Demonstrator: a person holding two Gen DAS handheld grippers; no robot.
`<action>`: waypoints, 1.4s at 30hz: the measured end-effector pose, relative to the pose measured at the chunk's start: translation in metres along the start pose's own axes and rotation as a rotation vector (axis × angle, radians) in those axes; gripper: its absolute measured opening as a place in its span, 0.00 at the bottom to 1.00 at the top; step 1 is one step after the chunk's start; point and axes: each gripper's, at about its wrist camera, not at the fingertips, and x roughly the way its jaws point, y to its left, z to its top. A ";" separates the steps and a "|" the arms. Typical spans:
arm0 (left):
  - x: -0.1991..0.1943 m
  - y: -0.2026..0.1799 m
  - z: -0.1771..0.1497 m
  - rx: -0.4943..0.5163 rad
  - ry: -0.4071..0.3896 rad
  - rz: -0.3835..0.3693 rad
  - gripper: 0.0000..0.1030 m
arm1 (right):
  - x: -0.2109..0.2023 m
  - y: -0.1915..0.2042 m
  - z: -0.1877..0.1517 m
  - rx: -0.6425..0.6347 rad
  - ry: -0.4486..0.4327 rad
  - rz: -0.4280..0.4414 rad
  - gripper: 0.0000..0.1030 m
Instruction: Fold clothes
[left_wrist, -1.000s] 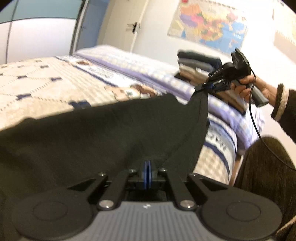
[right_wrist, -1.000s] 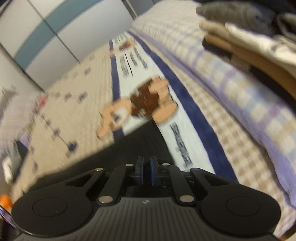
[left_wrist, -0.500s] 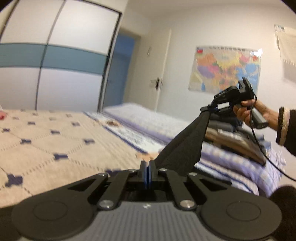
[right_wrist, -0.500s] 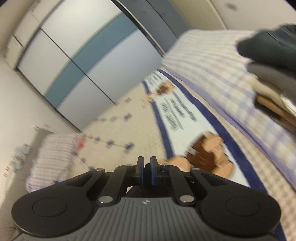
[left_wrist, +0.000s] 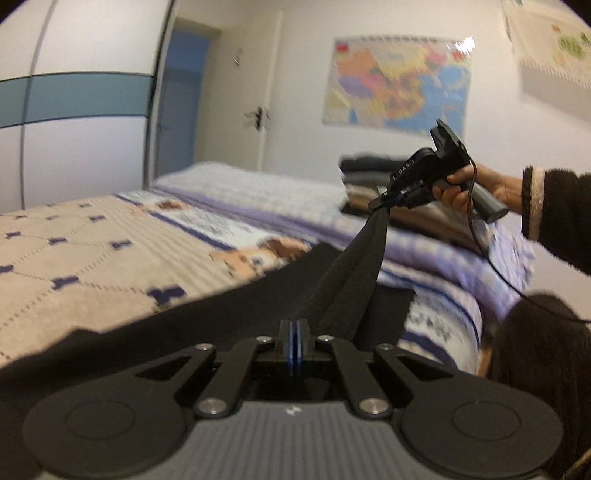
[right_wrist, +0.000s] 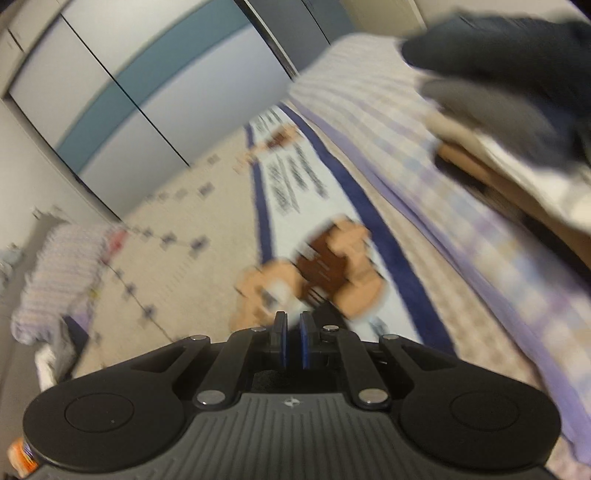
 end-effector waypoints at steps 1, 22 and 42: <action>0.002 -0.003 -0.004 0.006 0.020 -0.007 0.02 | -0.001 -0.008 -0.009 -0.001 0.018 -0.013 0.08; -0.005 0.008 -0.027 0.058 0.252 -0.023 0.48 | -0.005 0.062 -0.130 -0.627 0.247 0.120 0.47; -0.029 0.028 -0.043 -0.025 0.278 -0.035 0.03 | 0.041 0.149 -0.187 -0.982 0.356 0.237 0.04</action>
